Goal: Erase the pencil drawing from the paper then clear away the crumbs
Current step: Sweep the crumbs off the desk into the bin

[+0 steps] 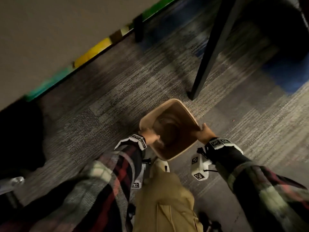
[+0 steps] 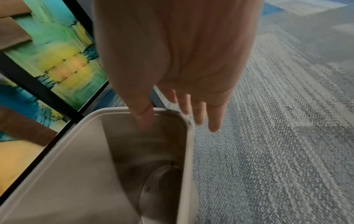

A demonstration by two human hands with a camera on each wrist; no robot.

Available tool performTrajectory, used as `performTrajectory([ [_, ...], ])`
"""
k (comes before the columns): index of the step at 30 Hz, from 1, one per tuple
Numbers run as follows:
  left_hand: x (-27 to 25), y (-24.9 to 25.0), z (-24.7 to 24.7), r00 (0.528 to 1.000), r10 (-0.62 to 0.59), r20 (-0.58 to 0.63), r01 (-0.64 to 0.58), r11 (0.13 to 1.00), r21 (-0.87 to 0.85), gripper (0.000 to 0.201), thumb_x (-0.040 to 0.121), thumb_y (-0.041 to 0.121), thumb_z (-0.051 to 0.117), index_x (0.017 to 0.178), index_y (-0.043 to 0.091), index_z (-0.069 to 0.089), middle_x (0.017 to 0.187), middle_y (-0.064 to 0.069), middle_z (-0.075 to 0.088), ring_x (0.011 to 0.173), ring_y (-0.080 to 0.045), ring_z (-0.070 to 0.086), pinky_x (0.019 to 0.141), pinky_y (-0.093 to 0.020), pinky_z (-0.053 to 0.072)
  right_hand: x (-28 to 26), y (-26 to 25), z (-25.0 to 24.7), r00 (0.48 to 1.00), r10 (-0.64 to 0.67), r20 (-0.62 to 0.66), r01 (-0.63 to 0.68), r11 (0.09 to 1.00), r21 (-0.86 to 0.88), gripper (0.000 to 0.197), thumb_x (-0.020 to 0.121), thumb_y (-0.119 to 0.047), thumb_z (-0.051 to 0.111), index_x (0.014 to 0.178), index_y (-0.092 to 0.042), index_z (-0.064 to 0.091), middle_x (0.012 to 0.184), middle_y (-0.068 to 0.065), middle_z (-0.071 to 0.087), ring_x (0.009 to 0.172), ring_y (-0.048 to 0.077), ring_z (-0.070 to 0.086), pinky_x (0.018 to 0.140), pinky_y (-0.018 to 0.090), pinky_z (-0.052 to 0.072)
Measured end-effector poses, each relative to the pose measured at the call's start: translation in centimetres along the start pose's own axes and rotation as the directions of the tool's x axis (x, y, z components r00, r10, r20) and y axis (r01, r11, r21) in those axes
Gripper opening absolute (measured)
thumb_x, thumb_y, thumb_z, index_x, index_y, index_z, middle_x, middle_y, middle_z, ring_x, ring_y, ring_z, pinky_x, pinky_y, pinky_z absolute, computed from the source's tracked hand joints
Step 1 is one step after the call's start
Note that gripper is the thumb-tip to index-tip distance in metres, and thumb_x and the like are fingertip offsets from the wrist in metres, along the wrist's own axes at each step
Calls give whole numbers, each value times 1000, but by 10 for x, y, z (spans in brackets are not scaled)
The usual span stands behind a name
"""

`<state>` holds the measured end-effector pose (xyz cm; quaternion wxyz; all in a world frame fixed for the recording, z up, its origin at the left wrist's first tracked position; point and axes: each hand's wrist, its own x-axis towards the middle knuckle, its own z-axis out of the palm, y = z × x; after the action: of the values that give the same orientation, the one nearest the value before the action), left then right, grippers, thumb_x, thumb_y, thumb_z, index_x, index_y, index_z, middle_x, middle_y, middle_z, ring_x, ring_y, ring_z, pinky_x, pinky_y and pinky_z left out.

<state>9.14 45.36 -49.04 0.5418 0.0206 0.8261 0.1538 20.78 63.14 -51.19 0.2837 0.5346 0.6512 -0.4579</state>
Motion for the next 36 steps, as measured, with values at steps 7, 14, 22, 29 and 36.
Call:
performTrajectory([
  [7,5,-14,-10,987,-151,61,163,887,-432,54,90,29,58,138,15,37,138,-5,44,126,-26,43,87,-36,42,-2,-2,-1,999,-26,-26,29,995,99,38,87,-3,56,124,-1,52,120,19,60,109,33,58,90,38,45],
  [14,-47,-12,-39,978,-129,-166,11,819,-573,63,88,16,61,139,14,25,134,-10,46,120,-32,49,79,-37,44,-59,-27,-23,986,-123,-109,132,988,75,27,86,-7,56,112,-2,63,102,15,66,93,31,63,84,40,51],
  [22,-99,-51,-81,854,87,-512,-308,879,-365,46,69,19,58,112,5,57,112,-19,63,102,-37,60,85,-49,52,-176,-82,-42,926,-255,-280,238,967,-91,32,81,-19,57,103,3,65,105,24,67,81,39,63,47,25,51],
  [29,-283,-81,-106,903,167,-397,-196,980,-34,43,93,7,43,133,-7,39,141,-23,39,130,-36,37,105,-33,30,-294,-104,-14,862,-385,-331,328,920,-215,22,90,-12,56,107,1,55,118,23,59,111,36,55,86,35,43],
  [36,-390,-123,-120,970,154,-186,-150,988,32,71,95,13,47,142,-15,2,148,-27,23,135,-32,32,104,-29,33,-363,-106,10,817,-502,-285,475,865,-160,8,90,-7,54,94,-12,49,93,12,59,90,30,58,67,34,49],
])
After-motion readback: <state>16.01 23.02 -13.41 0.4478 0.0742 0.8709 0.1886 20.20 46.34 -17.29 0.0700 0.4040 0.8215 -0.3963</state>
